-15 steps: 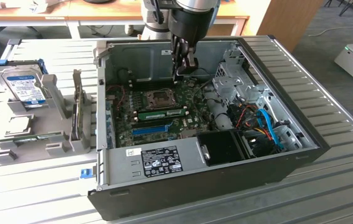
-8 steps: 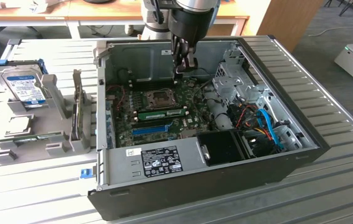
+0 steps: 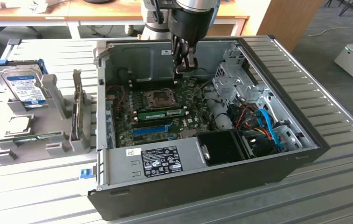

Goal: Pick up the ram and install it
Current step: 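Press down the ram until it locks into place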

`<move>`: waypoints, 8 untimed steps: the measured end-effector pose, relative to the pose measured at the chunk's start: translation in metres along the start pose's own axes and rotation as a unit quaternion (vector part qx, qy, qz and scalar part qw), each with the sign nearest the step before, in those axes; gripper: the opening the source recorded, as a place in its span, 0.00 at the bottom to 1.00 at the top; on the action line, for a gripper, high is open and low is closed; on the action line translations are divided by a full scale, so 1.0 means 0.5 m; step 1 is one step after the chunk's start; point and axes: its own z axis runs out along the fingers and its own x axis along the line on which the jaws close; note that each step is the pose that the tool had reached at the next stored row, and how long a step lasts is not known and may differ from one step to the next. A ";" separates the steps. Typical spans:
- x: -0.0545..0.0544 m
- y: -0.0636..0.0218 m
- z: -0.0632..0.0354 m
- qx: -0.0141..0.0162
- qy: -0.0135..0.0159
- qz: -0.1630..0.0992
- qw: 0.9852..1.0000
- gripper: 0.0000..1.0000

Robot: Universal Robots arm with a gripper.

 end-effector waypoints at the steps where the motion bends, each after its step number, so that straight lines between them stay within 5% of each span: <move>1: 0.000 0.000 0.000 0.000 0.000 0.000 1.000 0.11; 8: 0.000 -0.005 0.000 0.000 0.000 0.000 1.000 0.11</move>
